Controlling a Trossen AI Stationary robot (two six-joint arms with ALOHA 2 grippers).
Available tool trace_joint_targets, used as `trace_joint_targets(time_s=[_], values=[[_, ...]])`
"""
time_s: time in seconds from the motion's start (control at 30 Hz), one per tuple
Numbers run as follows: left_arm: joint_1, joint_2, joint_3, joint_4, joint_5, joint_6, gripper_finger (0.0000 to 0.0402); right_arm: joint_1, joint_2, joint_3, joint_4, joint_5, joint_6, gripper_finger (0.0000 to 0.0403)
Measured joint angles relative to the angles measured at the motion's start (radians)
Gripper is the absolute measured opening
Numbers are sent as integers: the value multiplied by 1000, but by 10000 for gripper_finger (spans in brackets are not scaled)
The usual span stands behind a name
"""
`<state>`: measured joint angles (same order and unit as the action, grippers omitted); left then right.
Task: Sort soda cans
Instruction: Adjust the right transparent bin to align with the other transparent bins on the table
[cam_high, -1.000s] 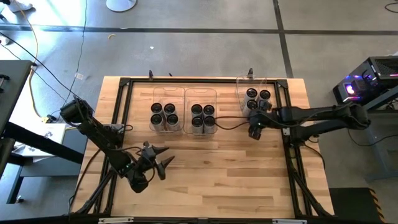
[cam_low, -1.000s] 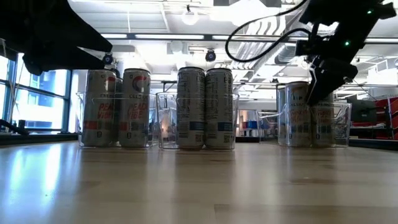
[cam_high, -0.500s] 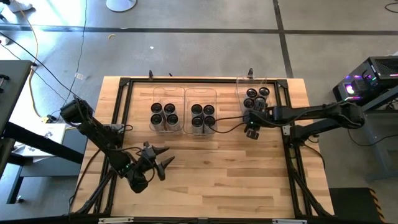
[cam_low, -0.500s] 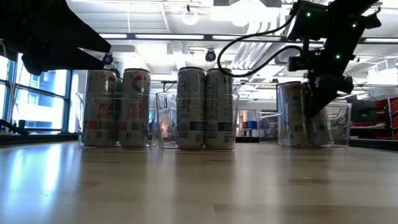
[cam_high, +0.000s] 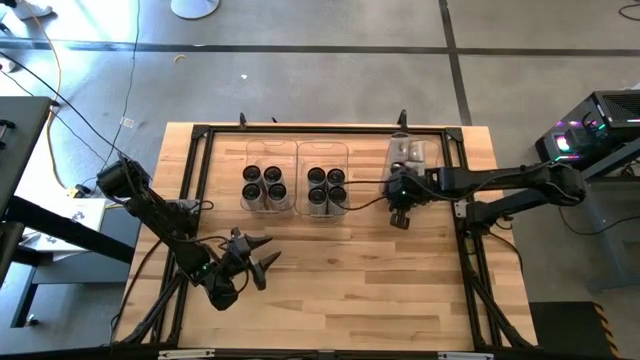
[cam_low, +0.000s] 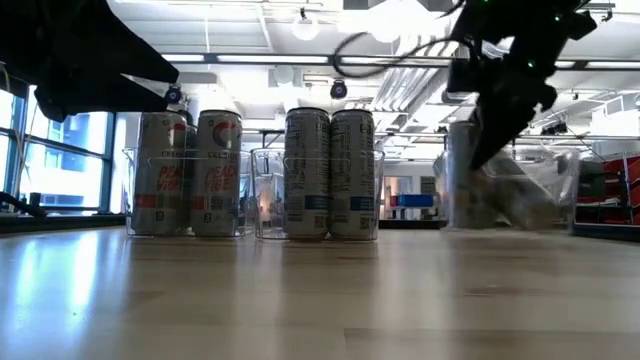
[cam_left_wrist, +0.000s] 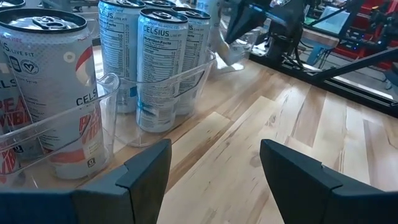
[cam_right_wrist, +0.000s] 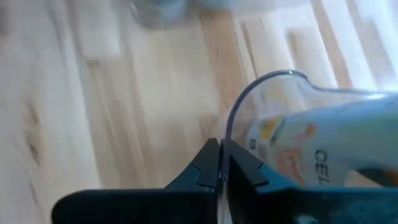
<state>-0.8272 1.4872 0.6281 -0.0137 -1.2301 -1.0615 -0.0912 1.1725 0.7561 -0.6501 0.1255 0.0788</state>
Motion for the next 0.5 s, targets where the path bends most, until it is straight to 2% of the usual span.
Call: trace_joint_targets(time_s=[0.17, 0.5], values=[[0, 0, 0, 6, 0, 0, 241, 48, 0, -1, 39, -28, -2, 2], [2, 0, 0, 14, 0, 16, 241, 147, 8, -1, 92, -3, 11, 1]])
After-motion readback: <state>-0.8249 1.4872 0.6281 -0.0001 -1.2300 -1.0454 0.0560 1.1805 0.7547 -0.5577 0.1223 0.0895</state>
